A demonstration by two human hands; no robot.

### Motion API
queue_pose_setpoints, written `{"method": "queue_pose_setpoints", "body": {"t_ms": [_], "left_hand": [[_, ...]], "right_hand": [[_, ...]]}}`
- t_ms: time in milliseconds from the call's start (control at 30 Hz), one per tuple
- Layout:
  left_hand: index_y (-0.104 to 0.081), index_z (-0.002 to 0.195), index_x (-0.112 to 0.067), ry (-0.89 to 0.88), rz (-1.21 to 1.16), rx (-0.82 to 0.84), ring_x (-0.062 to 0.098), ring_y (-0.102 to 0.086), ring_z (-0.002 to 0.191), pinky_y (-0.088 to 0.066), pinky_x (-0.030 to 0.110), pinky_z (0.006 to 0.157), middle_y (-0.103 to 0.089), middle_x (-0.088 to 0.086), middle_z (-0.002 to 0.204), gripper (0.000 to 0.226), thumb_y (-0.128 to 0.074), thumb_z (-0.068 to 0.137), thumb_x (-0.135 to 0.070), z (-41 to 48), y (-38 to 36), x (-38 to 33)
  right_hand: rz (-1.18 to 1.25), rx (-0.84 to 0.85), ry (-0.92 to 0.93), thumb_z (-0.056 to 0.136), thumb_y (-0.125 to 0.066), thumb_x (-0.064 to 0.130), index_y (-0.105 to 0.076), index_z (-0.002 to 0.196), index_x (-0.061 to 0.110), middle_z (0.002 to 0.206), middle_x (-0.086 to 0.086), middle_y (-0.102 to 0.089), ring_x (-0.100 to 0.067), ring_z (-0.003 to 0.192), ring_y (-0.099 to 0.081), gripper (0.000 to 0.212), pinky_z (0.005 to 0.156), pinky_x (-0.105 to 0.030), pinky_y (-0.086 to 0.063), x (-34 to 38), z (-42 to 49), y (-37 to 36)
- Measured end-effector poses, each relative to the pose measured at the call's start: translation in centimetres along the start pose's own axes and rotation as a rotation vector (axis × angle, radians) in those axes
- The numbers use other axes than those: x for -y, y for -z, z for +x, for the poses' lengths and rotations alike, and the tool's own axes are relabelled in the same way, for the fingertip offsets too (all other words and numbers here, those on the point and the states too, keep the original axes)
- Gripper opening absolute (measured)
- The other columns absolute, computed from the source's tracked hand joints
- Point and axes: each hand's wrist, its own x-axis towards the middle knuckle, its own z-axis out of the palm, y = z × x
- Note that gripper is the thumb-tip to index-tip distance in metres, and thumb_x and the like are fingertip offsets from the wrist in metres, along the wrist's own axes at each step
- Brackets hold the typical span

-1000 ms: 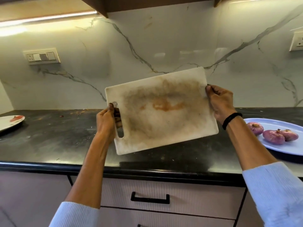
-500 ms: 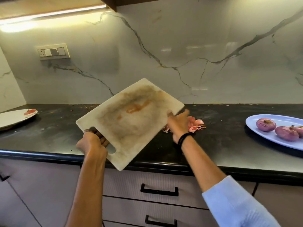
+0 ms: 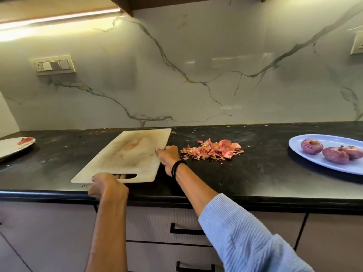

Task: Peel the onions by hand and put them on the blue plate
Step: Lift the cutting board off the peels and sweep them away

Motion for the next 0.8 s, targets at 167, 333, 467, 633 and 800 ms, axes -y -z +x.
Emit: {"method": "queue_pose_setpoints", "body": {"t_ms": [167,333,467,633,800], "left_hand": [[-0.044,0.14,-0.012,0.027,0.029,0.043,0.023,-0.068,0.093,-0.063,0.043,0.078,-0.059,0.011,0.117,0.037,-0.04,0.103,-0.016,-0.2,0.2,-0.2],[-0.049,0.137,-0.008,-0.031,0.19,0.185,0.024,-0.069,0.092,-0.062,0.045,0.081,-0.064,0.012,0.116,0.042,-0.038,0.097,-0.002,1.7,0.5,-0.9],[-0.053,0.119,-0.008,-0.044,0.408,0.348,0.029,-0.062,0.095,-0.057,0.049,0.086,-0.058,0.013,0.111,0.025,-0.043,0.097,-0.005,1.8,0.8,-2.3],[-0.048,0.129,-0.005,-0.144,0.605,0.394,0.027,-0.059,0.089,-0.054,0.042,0.086,-0.055,0.011,0.101,0.03,-0.049,0.1,-0.01,2.6,1.3,-3.1],[-0.045,0.137,0.0,-0.308,0.805,0.399,0.035,-0.056,0.116,-0.051,0.049,0.099,-0.056,0.015,0.124,0.045,-0.058,0.1,-0.022,2.2,1.7,-3.2]], "right_hand": [[-0.139,-0.05,-0.02,0.093,-0.067,0.024,-0.066,0.112,0.004,0.115,-0.011,-0.067,-0.026,0.109,-0.063,0.027,0.091,-0.037,-0.055,-1.1,0.9,-0.5],[-0.402,-0.078,0.105,0.094,-0.066,0.026,-0.069,0.097,0.001,0.099,-0.013,-0.071,-0.028,0.101,-0.066,0.025,0.083,-0.036,-0.055,-1.1,0.7,0.3],[-0.588,-0.091,0.263,0.092,-0.063,0.014,-0.072,0.083,0.001,0.086,-0.013,-0.072,-0.029,0.092,-0.069,0.018,0.077,-0.038,-0.056,-0.2,-0.7,2.0],[-0.565,-0.158,0.408,0.089,-0.059,0.002,-0.073,0.089,0.005,0.09,-0.007,-0.073,-0.019,0.088,-0.066,0.015,0.084,-0.03,-0.049,1.4,-2.0,6.9],[-0.475,-0.35,0.462,0.094,-0.058,0.002,-0.073,0.094,0.005,0.089,-0.005,-0.07,-0.014,0.084,-0.062,0.015,0.076,-0.029,-0.051,2.5,-1.1,13.6]]}}
